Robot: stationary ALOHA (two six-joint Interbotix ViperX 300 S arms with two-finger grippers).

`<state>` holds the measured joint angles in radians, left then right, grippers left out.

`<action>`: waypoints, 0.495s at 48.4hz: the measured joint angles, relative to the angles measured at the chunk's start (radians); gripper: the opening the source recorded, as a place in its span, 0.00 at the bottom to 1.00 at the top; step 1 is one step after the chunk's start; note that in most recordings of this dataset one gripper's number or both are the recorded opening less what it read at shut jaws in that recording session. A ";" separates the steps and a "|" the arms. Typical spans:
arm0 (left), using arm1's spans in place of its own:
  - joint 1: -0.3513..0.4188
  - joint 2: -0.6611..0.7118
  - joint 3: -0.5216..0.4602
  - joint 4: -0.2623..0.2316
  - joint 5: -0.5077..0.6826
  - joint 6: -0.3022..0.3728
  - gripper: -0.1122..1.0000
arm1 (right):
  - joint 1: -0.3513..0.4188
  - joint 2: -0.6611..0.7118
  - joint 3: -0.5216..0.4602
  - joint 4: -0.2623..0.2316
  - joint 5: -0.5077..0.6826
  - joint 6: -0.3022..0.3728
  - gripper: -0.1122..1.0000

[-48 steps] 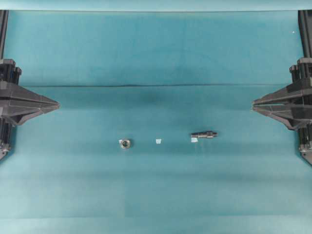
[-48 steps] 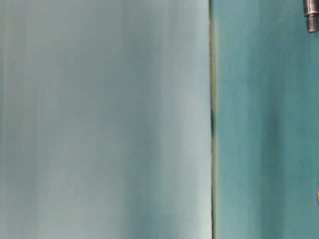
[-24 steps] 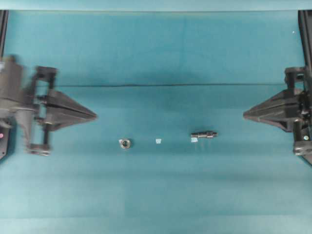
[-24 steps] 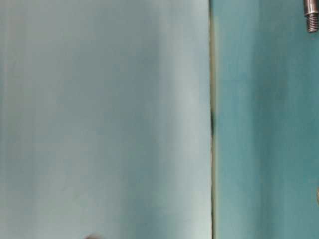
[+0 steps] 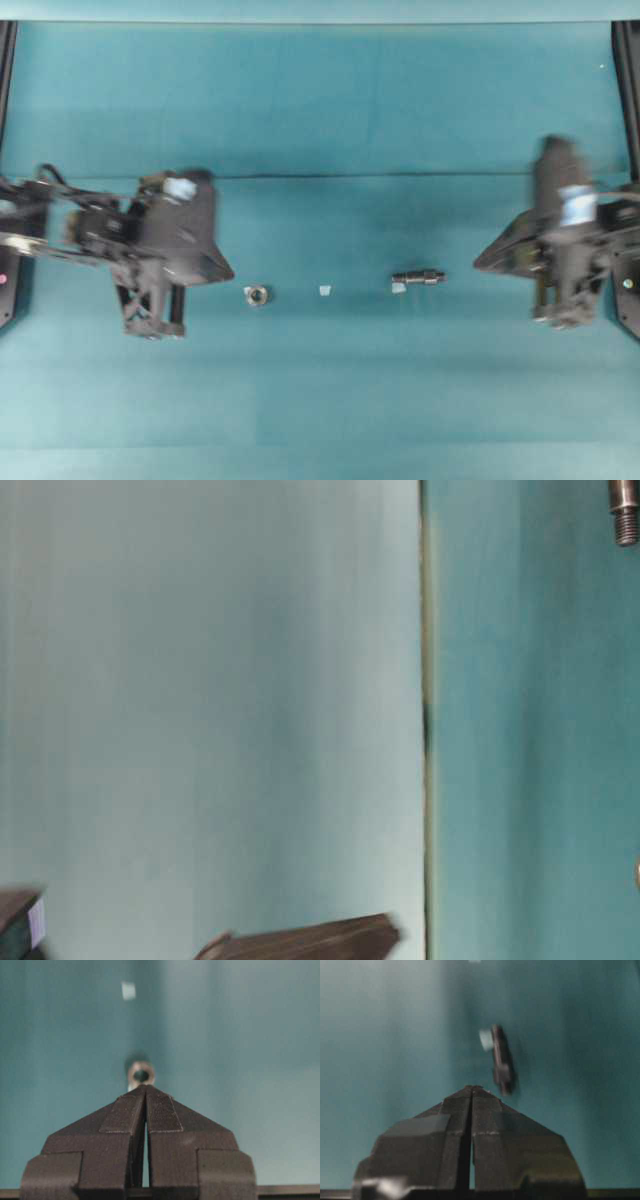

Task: Insert the washer onto the shaft with both hands.
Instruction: 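Move left gripper over the silver washer and right gripper over the shaft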

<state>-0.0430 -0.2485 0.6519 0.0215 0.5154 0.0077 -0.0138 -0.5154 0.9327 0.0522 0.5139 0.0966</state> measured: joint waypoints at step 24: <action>0.000 0.164 -0.100 0.000 0.104 0.057 0.12 | -0.021 0.316 -0.166 -0.072 0.100 -0.061 0.04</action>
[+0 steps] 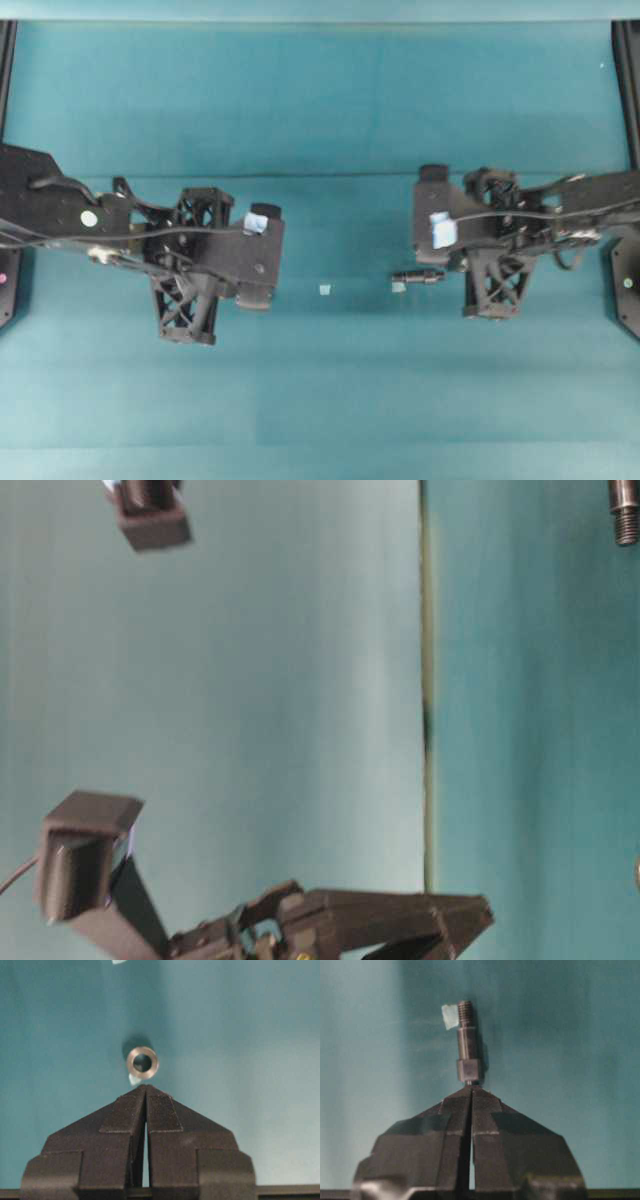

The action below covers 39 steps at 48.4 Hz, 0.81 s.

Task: Insert the washer onto the shaft with both hands.
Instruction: 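Move left gripper over the silver washer and right gripper over the shaft, then lower both open grippers toward the washer and the threaded shaft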

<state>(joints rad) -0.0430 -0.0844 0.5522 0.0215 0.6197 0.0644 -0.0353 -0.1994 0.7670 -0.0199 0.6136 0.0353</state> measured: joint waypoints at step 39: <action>0.023 0.069 0.072 0.000 -0.150 -0.086 0.86 | 0.000 0.129 0.008 -0.005 -0.106 -0.002 0.93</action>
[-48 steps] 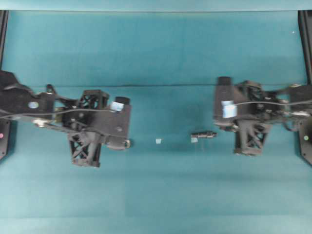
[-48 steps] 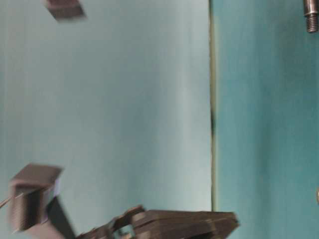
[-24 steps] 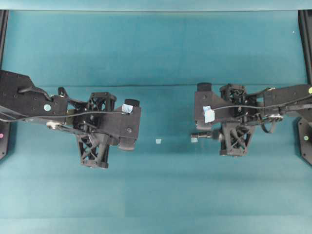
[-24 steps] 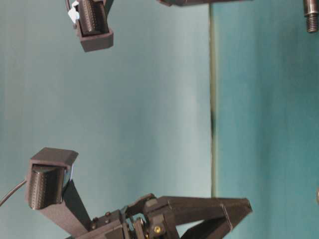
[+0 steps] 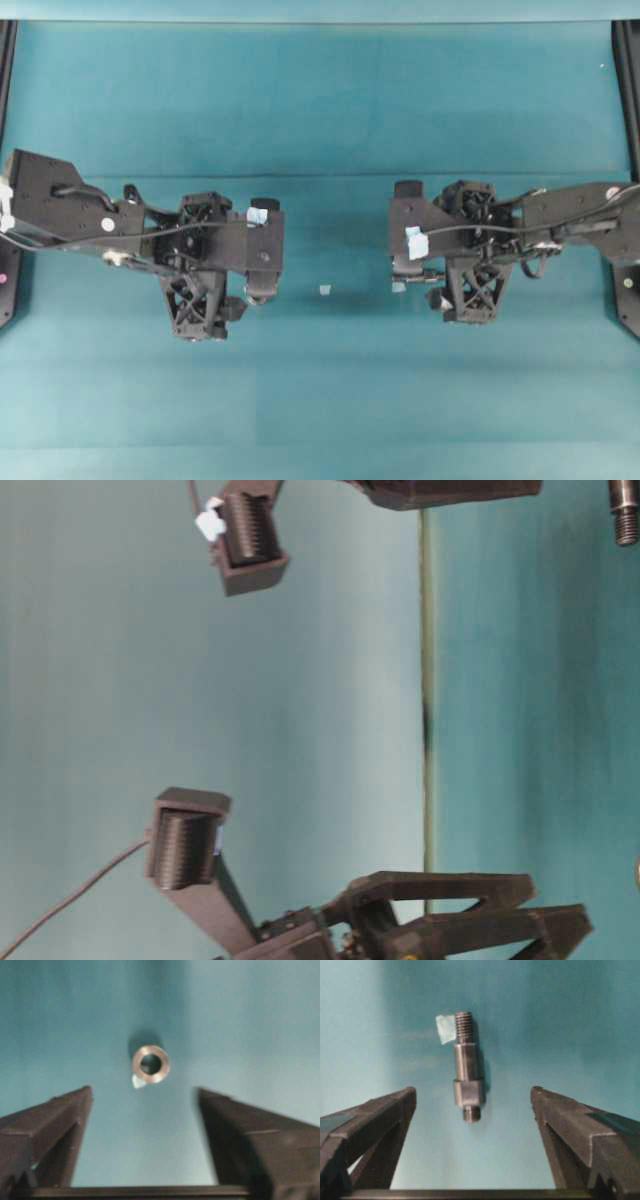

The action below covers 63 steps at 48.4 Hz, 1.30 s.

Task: Insert the washer onto the shaft with both hands.
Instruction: 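Lower both open grippers toward the washer and the threaded shaft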

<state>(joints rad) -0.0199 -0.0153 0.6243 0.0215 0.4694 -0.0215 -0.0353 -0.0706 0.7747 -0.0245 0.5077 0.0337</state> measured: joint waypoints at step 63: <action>0.000 0.143 0.006 0.002 -0.158 -0.020 0.84 | 0.000 0.075 0.026 -0.002 -0.061 0.000 0.93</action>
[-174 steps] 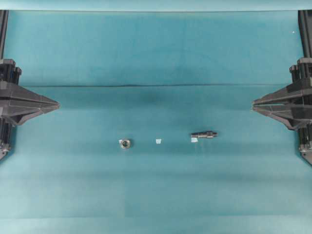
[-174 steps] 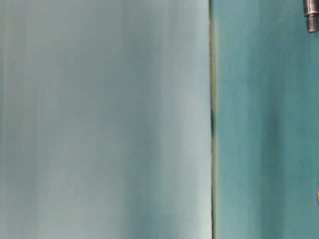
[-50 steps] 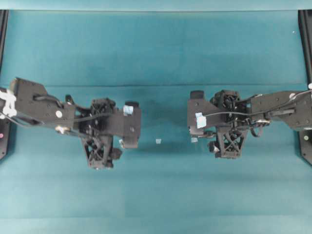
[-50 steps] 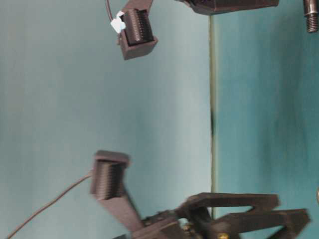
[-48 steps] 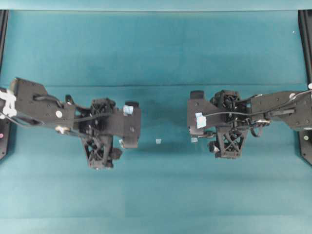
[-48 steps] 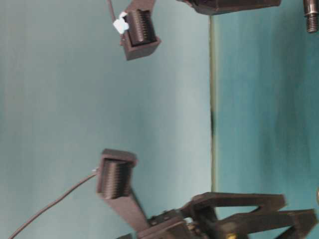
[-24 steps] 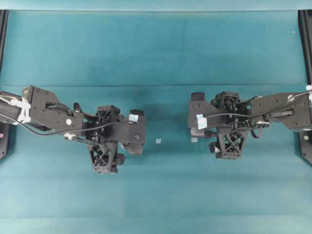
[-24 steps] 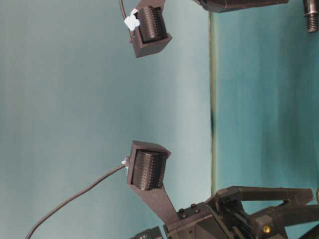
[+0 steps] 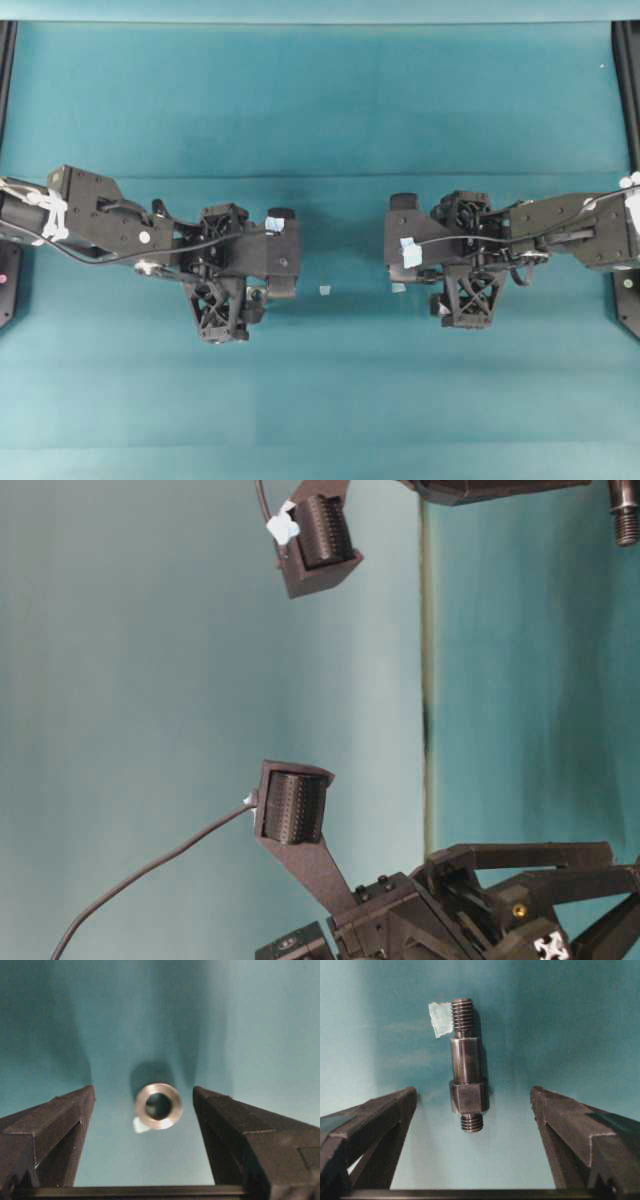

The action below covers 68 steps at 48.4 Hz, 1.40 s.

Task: Insert the washer onto the shaft with both hands.
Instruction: 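Lower both open grippers toward the washer and the threaded shaft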

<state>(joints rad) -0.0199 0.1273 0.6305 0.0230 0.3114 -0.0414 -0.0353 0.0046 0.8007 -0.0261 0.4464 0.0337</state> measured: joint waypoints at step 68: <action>-0.008 0.025 0.000 0.000 -0.009 -0.034 0.84 | 0.003 0.032 -0.006 0.002 -0.015 0.000 0.92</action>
<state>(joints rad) -0.0276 0.1519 0.6305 0.0230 0.3022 -0.0752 -0.0322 0.0368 0.7946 -0.0245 0.4310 0.0337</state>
